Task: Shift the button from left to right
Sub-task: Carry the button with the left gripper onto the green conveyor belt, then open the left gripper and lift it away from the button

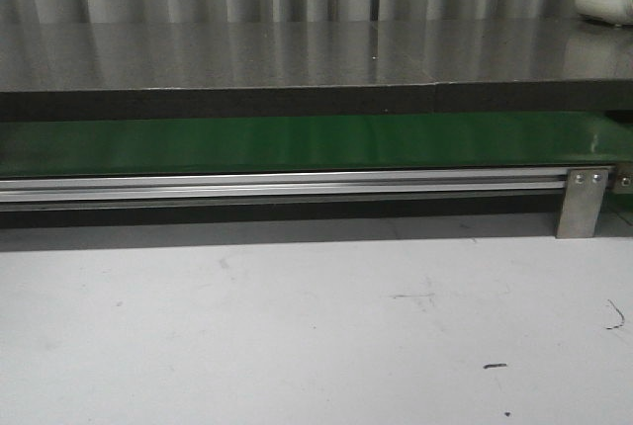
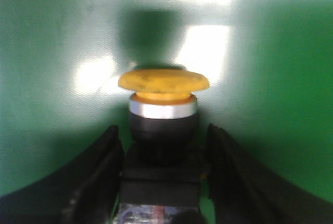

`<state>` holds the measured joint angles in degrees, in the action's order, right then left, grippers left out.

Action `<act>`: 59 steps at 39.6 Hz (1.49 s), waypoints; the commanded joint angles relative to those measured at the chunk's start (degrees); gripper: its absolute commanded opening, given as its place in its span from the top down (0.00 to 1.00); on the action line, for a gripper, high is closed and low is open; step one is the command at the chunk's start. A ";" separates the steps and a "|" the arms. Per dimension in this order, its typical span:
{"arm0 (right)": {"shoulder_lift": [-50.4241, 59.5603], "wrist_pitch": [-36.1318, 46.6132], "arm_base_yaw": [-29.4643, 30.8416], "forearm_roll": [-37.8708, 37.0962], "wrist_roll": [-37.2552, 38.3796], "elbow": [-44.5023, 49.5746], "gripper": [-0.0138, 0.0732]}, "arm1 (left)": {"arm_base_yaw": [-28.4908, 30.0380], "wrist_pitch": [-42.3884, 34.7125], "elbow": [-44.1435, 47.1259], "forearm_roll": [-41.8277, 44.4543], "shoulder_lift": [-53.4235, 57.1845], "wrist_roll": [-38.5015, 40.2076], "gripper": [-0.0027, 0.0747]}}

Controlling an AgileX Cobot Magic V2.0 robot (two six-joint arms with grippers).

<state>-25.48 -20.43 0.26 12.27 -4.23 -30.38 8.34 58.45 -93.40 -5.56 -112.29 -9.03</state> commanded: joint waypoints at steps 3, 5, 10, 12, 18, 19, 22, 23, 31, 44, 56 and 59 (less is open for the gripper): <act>-0.69 4.73 -0.21 -0.29 -0.27 -2.10 0.10 | -0.33 -1.97 -1.27 -0.67 2.61 0.59 0.38; -0.69 4.73 -0.21 -0.29 -0.27 -2.10 0.10 | -0.33 -1.97 -1.27 -0.76 2.61 0.59 0.32; -0.69 4.73 -0.21 -0.29 -0.27 -2.10 0.10 | -0.36 -1.84 -1.39 -1.15 2.72 0.59 0.23; -0.69 4.73 -0.21 -0.29 -0.27 -2.10 0.10 | -0.72 -1.71 -1.75 -1.15 3.12 0.59 0.23; -0.69 4.73 -0.21 -0.29 -0.27 -2.10 0.10 | -1.63 -1.82 -3.66 -1.15 6.05 0.59 0.25; -0.69 4.73 -0.21 -0.29 -0.27 -2.10 0.10 | -1.78 -1.82 -3.79 -1.15 6.51 0.59 0.27; -0.69 4.73 -0.21 -0.29 -0.27 -2.10 0.10 | -2.00 -1.28 -4.24 -1.15 8.14 0.59 0.40; -0.69 4.73 -0.21 -0.29 -0.27 -2.10 0.10 | -2.00 -0.98 -4.24 -1.15 8.70 0.59 0.47; -0.69 4.73 -0.21 -0.29 -0.27 -2.10 0.10 | -2.00 2.43 -4.24 -1.15 11.49 0.59 0.98; -0.69 4.73 -0.21 -0.29 -0.27 -2.10 0.10 | -2.53 11.98 -4.34 -0.71 13.89 0.36 0.99; -0.69 4.73 -0.21 -0.29 -0.27 -2.10 0.10 | -10.40 5.97 3.22 4.84 22.20 -1.33 0.99; -0.69 4.73 -0.21 -0.29 -0.27 -2.10 0.10 | -11.64 0.97 9.39 4.61 26.00 -0.42 0.99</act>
<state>-25.48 -20.43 0.26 12.27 -4.23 -30.38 -1.84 65.91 -87.75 -0.88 -92.50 -10.45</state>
